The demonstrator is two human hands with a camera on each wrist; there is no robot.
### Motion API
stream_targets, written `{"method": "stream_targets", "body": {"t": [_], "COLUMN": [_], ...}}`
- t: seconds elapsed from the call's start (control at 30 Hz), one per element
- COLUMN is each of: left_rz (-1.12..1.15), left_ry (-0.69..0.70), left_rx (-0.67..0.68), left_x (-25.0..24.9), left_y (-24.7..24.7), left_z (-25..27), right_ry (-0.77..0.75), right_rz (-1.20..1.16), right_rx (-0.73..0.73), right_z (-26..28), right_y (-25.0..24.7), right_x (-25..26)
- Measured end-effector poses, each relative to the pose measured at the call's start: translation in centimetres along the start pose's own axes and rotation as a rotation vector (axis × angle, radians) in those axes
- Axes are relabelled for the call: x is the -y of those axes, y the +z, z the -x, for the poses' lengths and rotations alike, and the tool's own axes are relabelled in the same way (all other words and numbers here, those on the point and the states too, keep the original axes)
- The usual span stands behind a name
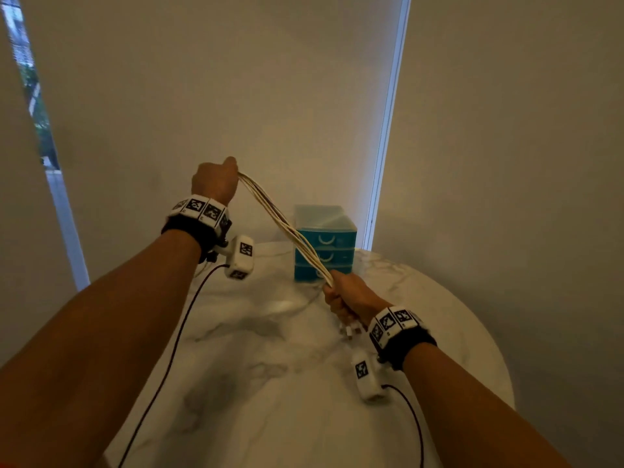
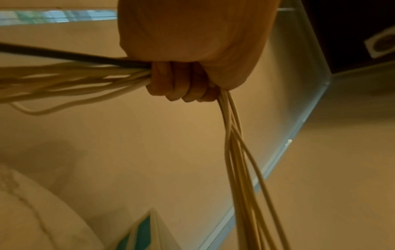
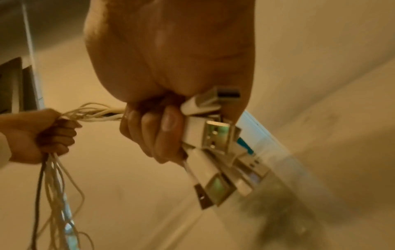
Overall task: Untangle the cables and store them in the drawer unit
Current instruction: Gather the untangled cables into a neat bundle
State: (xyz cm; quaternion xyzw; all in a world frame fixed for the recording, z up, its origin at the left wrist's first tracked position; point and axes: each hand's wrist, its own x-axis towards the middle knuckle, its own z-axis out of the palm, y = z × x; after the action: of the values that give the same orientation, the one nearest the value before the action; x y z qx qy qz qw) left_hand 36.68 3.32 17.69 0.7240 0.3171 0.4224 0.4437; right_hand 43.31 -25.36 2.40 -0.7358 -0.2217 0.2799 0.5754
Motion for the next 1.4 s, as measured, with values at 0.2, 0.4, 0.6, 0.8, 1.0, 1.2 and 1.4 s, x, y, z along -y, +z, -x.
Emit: {"method": "stream_targets", "body": {"t": [0.2,0.4,0.6,0.8,1.0,1.2,1.4], "left_rz": [0.035,0.067,0.037,-0.085,-0.174,-0.281,-0.155], "left_ry": [-0.171,-0.184,0.014,0.221,0.305,0.366,0.272], "left_rx": [0.046,0.360,0.568,0.527,0.518,0.705,0.843], "left_x": [4.4,6.6,7.8,7.5,7.6,8.4,8.3], "left_y": [-0.2,3.7,6.0,8.9,9.7,9.4,9.0], "left_z": [0.1,7.3,13.2,15.6,16.2,17.4,18.0], "right_ry": [-0.170,-0.351,-0.239,-0.131,-0.142,-0.153,-0.248], "right_rz": [-0.539,-1.048,-1.088,-1.033,-0.809,-0.768,-0.744], "right_rx": [0.388,0.056,-0.206,-0.153,0.059,0.002,-0.205], "right_z": [1.4,-1.4,-2.9,-3.2,-1.7,-1.6,-2.0], "right_y": [1.1,2.0,2.3,3.9,4.4,3.0,3.2], "right_x": [0.1,-0.8,-1.9,-2.5,-2.2,-2.8,-3.0]}}
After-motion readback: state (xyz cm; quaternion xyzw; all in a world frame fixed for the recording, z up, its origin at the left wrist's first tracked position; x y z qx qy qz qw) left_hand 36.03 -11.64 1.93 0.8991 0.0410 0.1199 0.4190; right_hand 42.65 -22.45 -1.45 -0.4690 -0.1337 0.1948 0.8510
